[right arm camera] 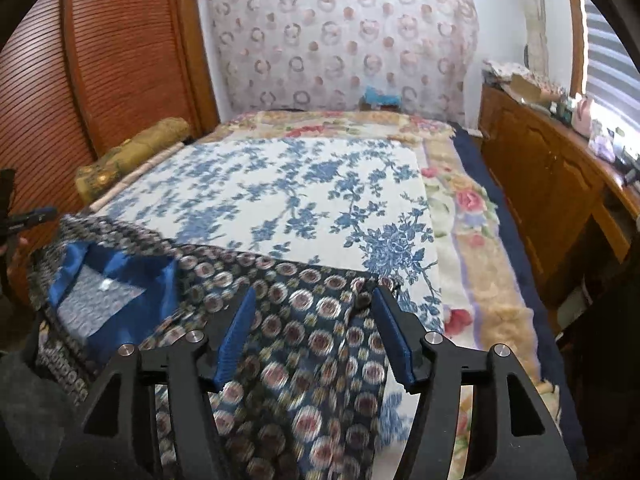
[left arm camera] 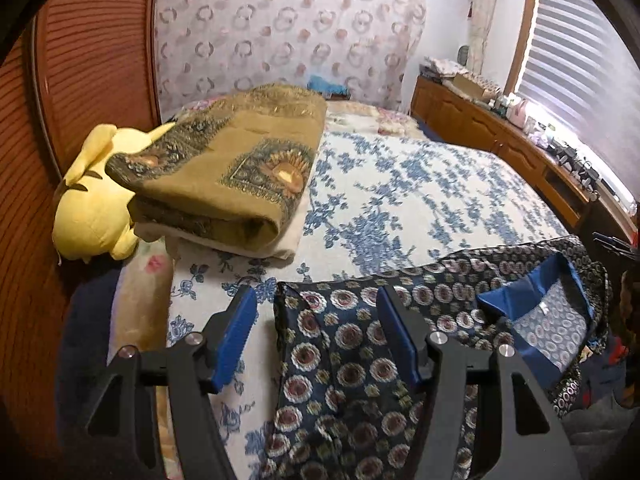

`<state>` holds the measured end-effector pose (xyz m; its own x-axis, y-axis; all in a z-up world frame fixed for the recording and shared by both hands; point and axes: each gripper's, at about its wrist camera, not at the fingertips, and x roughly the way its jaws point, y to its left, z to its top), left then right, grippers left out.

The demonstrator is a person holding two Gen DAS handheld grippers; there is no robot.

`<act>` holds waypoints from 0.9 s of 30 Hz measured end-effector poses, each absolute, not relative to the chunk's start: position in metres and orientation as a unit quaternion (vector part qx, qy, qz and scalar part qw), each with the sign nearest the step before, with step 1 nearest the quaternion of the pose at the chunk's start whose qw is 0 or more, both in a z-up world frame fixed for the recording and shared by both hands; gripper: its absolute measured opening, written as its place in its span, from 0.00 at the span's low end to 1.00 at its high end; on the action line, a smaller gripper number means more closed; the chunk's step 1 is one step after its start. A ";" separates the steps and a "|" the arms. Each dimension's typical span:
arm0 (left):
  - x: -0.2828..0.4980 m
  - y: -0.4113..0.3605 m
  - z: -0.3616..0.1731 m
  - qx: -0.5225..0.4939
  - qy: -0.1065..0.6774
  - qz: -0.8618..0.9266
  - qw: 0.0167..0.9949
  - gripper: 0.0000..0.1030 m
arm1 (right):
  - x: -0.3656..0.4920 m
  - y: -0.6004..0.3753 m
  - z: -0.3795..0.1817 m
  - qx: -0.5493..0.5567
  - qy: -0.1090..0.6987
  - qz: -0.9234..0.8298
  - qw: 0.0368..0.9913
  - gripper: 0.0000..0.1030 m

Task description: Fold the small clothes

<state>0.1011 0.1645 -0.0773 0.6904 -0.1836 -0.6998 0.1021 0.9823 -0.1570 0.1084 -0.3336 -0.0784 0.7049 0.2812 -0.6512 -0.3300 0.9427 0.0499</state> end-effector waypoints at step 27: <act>0.118 0.167 -0.120 -0.059 0.428 -0.057 0.900 0.60 | 0.145 -0.332 -0.125 -0.063 0.383 0.132 0.912 0.43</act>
